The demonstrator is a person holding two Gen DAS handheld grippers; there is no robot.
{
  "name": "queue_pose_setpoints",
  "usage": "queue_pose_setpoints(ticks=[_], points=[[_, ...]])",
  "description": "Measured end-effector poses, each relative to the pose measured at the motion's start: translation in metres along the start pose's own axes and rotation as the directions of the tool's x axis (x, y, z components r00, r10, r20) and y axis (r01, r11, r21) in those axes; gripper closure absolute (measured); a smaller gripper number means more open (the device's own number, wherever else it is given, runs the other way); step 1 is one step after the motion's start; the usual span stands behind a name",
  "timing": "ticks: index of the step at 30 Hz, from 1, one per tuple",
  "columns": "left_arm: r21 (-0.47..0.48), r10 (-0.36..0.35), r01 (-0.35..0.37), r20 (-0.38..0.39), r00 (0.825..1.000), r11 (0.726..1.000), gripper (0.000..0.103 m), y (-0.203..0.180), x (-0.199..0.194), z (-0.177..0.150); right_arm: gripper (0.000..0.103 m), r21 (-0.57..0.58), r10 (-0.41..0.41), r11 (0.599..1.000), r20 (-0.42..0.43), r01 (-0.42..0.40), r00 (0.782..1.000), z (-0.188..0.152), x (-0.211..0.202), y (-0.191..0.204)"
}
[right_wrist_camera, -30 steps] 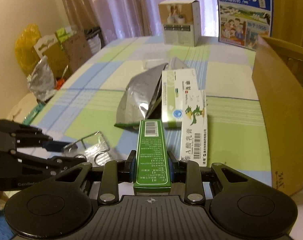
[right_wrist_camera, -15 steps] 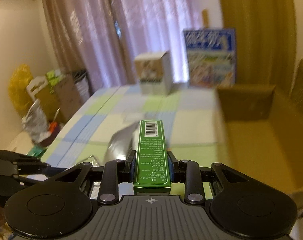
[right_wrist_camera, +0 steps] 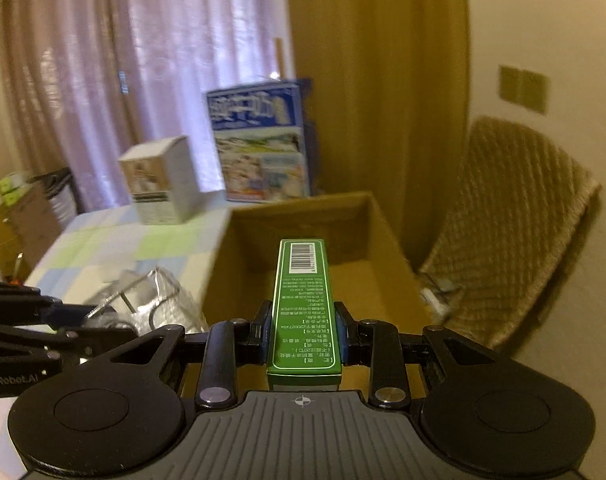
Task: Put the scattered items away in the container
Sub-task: 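Lift the green box with the right tool and carry it over the cardboard box, then open the right tool to drop the green box into the cardboard box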
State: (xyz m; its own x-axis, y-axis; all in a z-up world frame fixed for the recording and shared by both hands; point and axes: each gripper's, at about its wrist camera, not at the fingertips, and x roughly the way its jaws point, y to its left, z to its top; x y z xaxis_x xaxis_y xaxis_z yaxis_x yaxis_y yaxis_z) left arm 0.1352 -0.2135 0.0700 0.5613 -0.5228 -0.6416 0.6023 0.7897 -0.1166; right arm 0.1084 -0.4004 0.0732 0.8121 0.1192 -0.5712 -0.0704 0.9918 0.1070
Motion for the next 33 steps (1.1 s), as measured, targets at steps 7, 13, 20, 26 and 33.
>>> queue_pose_setpoints(ticks=[7,13,20,26,33], points=[[0.016,-0.034,0.035,-0.045,0.998,0.999,0.077,-0.016,0.058,0.01,0.076,0.04,-0.021,0.999,-0.032,0.022,0.999,-0.006,0.023,-0.039],[0.04,-0.043,0.045,-0.053,0.998,0.998,0.072,-0.022,0.083,0.008,0.076,0.062,-0.016,0.998,-0.06,0.02,0.998,-0.011,0.046,-0.05],[0.057,0.002,0.0,-0.023,1.0,0.998,0.065,-0.014,0.062,0.005,0.076,0.078,0.011,0.997,-0.079,-0.005,0.997,-0.018,0.054,-0.05],[0.036,0.06,-0.061,0.019,0.998,0.998,0.061,0.005,0.031,-0.002,0.072,0.077,0.042,0.996,-0.047,-0.038,0.998,-0.014,0.054,-0.04],[-0.033,0.129,-0.128,0.036,0.991,0.991,0.054,0.035,-0.005,-0.018,0.044,0.05,0.044,0.998,0.006,-0.044,0.999,-0.004,0.034,-0.028]])
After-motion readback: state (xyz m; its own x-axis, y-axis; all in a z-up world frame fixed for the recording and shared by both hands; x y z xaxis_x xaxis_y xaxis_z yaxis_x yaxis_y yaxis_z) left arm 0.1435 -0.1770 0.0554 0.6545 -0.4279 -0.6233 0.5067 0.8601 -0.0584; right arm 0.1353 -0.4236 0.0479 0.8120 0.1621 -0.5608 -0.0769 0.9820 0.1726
